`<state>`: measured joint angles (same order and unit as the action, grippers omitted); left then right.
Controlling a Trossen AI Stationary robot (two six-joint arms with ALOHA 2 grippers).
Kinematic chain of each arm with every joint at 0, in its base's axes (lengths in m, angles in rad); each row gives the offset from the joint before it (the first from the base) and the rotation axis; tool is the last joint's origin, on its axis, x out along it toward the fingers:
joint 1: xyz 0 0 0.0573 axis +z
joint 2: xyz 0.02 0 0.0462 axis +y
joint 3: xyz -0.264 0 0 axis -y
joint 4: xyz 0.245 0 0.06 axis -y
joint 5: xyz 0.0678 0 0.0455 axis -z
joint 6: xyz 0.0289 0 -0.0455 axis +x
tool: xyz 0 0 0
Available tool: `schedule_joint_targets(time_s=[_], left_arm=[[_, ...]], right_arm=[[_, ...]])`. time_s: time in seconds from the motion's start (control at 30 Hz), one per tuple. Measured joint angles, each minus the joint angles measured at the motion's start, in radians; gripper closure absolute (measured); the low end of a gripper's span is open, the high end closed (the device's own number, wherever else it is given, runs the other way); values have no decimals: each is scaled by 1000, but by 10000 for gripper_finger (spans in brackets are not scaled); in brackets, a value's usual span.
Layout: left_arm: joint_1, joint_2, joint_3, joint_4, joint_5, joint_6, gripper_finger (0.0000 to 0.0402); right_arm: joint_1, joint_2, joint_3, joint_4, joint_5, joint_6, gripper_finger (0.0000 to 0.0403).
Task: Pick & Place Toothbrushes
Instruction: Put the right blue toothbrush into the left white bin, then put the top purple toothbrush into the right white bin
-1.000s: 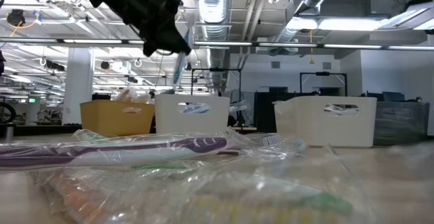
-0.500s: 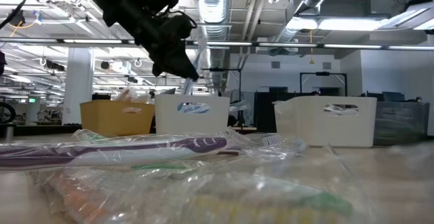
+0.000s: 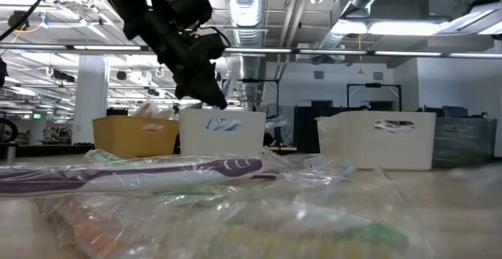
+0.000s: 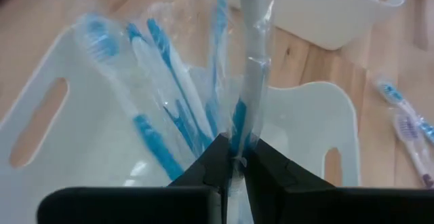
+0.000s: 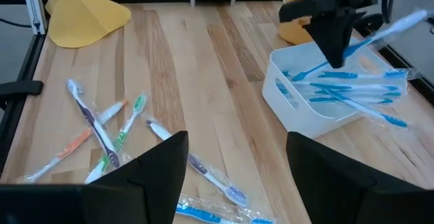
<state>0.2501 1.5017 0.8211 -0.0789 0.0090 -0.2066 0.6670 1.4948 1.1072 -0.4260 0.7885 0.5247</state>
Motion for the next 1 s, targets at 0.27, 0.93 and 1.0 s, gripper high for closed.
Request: schedule_joint_targets(time_s=[0.27, 0.93, 1.0], left_arm=[[0, 34, 0, 3, 0, 0, 359], [-6, 18, 0, 51, -66, 0, 249], [-26, 7, 0, 48, -69, -1, 243]], right_arm=[[0, 0, 0, 0, -1, 0, 159], [0, 0, 0, 0, -2, 0, 159], [1, 0, 0, 0, -2, 0, 159]])
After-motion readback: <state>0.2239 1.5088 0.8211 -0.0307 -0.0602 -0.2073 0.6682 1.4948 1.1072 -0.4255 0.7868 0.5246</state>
